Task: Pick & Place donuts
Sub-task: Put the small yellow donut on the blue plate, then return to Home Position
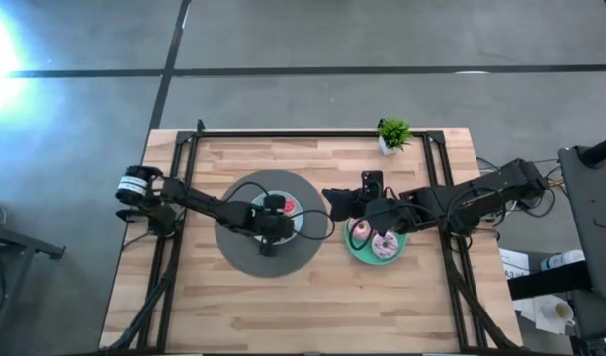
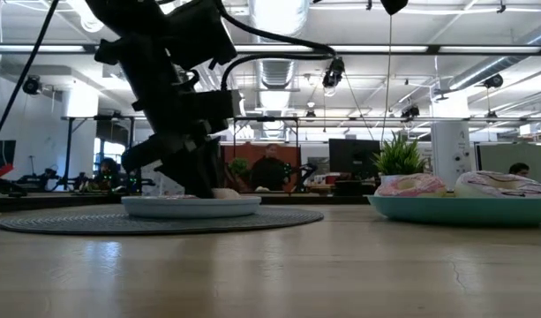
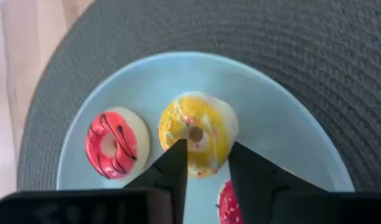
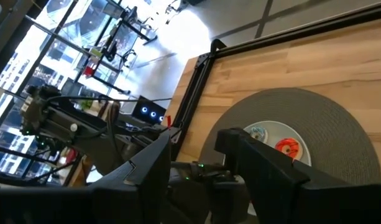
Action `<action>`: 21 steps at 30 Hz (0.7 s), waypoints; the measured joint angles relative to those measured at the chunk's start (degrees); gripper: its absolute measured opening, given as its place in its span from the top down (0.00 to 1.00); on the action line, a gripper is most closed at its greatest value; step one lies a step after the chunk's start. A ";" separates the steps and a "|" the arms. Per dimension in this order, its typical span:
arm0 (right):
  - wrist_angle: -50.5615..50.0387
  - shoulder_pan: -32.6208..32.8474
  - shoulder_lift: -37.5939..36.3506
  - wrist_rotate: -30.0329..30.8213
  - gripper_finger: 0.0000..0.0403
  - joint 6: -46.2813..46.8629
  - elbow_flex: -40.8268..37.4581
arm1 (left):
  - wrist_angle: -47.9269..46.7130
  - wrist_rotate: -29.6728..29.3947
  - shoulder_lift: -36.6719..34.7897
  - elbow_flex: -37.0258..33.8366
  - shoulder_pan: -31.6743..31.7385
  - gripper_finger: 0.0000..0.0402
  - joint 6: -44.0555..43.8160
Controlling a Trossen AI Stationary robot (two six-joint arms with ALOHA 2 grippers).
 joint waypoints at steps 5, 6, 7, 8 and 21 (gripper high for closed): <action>0.00 0.00 0.00 -0.15 0.56 -0.02 0.00 | -7.50 0.38 -0.21 3.01 -0.03 0.68 -1.81; 0.00 0.00 0.00 -0.38 0.56 -0.04 0.00 | -8.95 0.48 -0.77 3.57 -0.11 0.67 -2.09; 0.01 0.00 0.00 -0.97 0.56 -0.10 0.00 | -10.20 0.79 -1.45 4.10 -0.30 0.66 -2.11; 0.02 0.00 0.00 -1.41 0.56 -0.26 0.00 | -10.54 1.54 -2.52 4.45 -0.46 0.65 -2.07; -12.92 0.21 -4.21 -6.77 0.56 -7.86 -1.24 | -9.90 24.87 -28.83 0.31 -2.08 0.65 -17.50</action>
